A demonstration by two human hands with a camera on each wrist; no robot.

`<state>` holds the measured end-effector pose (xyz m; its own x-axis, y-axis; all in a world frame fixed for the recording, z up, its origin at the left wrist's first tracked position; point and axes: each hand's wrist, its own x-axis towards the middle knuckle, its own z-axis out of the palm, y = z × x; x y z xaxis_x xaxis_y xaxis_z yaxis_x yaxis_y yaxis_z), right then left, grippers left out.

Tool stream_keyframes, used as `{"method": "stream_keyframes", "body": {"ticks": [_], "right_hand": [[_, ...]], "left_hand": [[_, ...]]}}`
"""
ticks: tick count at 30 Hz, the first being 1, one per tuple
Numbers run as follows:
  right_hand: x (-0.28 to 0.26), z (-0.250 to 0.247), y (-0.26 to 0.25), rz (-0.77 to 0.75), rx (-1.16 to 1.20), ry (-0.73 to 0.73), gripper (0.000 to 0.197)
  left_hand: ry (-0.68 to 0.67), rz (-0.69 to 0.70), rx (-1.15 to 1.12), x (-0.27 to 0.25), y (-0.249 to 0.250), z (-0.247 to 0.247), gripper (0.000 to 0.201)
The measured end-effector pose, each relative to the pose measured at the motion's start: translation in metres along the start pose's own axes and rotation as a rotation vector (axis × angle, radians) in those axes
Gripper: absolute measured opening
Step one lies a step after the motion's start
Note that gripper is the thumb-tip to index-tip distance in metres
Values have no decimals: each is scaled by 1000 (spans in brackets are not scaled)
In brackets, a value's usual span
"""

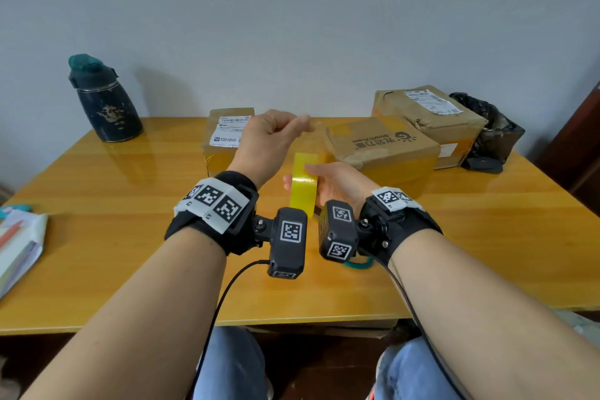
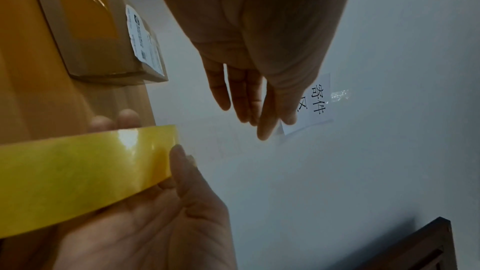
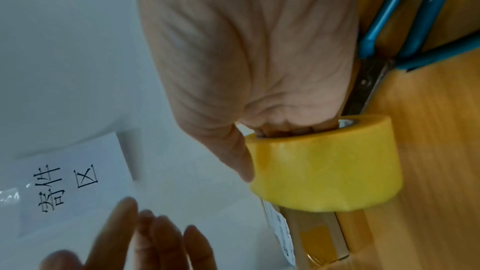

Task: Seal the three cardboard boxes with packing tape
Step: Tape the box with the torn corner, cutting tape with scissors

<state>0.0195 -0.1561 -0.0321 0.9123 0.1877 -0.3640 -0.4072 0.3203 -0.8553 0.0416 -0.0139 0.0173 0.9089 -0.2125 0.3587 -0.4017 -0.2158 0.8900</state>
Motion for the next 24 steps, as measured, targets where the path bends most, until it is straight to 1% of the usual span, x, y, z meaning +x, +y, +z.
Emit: {"method": "stream_keyframes", "body": {"ticks": [3,5,8,10,12,15,16,19,21,24], "right_hand": [[11,2,-5,-14,-64,-28,20],[19,3,-6,-37,-88,-26,18],[31,5,-6,-59,-113,11,24],[41,7,-7,-80,-109,81,27],[50,10,-9,-107,-106,165,35],[58,12,-11,-97,-149,230,41],[59,13,-12,-65,-141,225,37],[59,15,-11,38,-24,113,22],[62,18,-8,24,-6,103,24],[65,20,-2,-37,-48,125,35]], "left_hand": [[-5,2,12,6,-2,-8,33],[-13,14,42,10,-5,-12,36],[5,13,45,14,-12,-15,35],[15,3,66,17,-16,-16,32],[28,-7,62,19,-22,-17,29],[52,-14,39,21,-28,-21,25],[56,-9,33,23,-30,-22,24],[65,-15,19,29,-33,-23,23],[62,-23,19,32,-34,-23,24],[58,-30,14,37,-34,-25,27]]}}
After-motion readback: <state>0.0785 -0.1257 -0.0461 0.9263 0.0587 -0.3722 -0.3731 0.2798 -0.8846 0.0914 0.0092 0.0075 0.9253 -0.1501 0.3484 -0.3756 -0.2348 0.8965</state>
